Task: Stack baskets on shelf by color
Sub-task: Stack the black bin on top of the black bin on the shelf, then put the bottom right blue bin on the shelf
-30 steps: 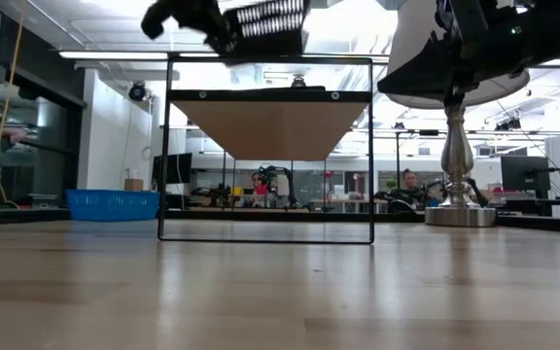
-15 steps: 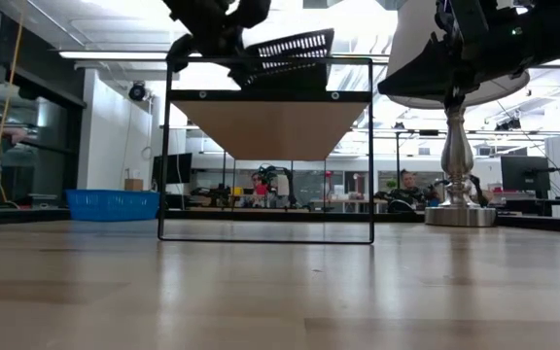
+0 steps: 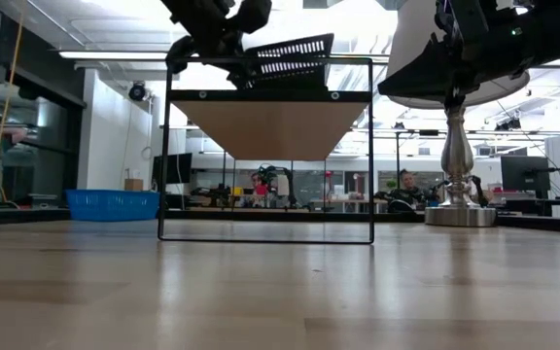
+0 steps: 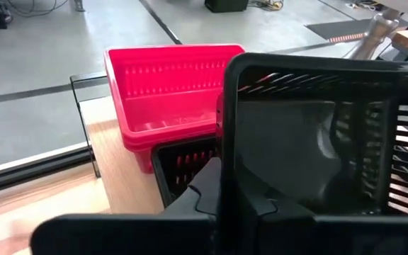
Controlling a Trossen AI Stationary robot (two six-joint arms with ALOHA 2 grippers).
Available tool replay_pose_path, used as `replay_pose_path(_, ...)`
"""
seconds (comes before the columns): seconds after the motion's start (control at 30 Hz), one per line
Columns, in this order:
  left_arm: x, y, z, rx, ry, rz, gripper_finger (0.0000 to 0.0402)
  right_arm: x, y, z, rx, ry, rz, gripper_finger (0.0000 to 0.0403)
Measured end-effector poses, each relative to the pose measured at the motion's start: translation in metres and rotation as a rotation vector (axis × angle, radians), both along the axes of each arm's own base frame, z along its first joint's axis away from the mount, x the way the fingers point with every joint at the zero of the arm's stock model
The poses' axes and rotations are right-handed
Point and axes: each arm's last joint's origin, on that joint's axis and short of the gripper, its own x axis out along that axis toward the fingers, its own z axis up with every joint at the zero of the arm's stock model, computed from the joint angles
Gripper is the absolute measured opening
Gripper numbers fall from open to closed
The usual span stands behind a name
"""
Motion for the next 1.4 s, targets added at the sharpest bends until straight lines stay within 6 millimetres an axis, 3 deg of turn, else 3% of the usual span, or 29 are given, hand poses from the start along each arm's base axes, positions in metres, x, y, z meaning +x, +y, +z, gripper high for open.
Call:
replay_pose_path(0.5, 0.0, -0.001, 0.004, 0.006, 0.014, -0.037, 0.0087, 0.0, 0.0, 0.0, 0.0, 0.001, 0.0, 0.0)
replay_pose_path(0.83, 0.005, -0.002, 0.04, 0.041, -0.036, -0.12, 0.0149, 0.0, 0.0, 0.0, 0.013, -0.002, -0.003, 0.0)
replay_pose_path(1.03, 0.007, -0.003, 0.05, 0.052, -0.028, -0.187, 0.0163, 0.0, 0.0, 0.0, 0.016, -0.002, -0.003, 0.0)
replay_pose_path(1.4, 0.002, -0.004, 0.042, 0.027, 0.08, -0.207, 0.0161, 0.0, 0.0, 0.0, 0.016, -0.002, -0.003, 0.0)
